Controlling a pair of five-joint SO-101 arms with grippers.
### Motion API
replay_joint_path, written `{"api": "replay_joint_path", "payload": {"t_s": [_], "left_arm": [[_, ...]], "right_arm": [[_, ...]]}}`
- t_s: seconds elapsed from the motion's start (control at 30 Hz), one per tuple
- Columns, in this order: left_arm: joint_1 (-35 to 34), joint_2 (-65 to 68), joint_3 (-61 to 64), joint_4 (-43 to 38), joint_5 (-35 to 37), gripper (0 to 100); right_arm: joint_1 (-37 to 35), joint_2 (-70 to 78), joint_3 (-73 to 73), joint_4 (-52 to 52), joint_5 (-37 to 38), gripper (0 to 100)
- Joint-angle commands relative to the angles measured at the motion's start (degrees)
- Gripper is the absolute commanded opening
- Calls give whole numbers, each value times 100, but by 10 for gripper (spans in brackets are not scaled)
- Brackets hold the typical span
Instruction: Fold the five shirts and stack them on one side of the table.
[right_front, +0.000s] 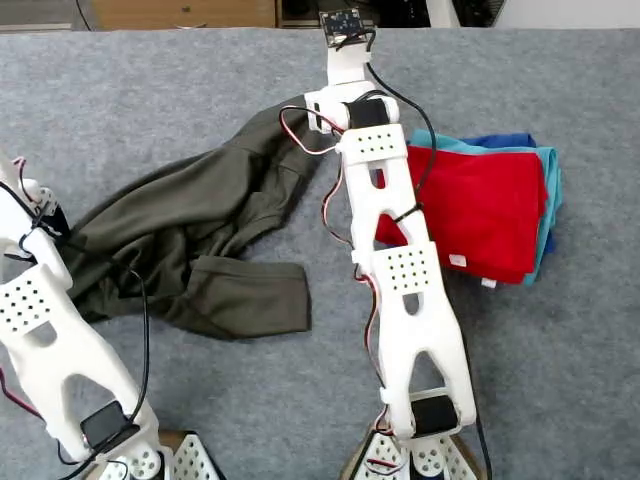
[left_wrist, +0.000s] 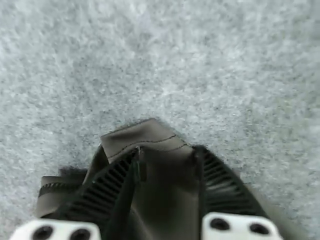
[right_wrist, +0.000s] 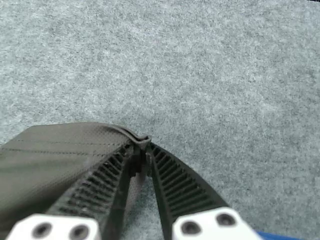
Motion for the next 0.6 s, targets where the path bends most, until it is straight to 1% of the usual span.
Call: {"api": "replay_joint_path", "payload": {"t_s": [0.0,0.13,0.23,0.27,0.33,0.43,0.57], "left_arm": [[62,-75,-79,35,0,89],[18,-75,-70,-141,9,80],[0,-127,-79,-492,-26,13],[0,-145,-132,-615,-26,19],[44,-145,-545,-677,-35,17],[105,-110,-1503,-510,-35,20],[185,-84,-2400,-44,-299,30]], "right_arm": [[-101,-84,-303,-70,44,2],[-101,-84,-303,-70,44,2],[-101,-84,-303,-70,44,2],[-101,-84,-303,-70,44,2],[-127,-92,-303,-79,44,2],[-180,-92,-303,-79,44,2],[-198,-101,-303,-53,44,2]]}}
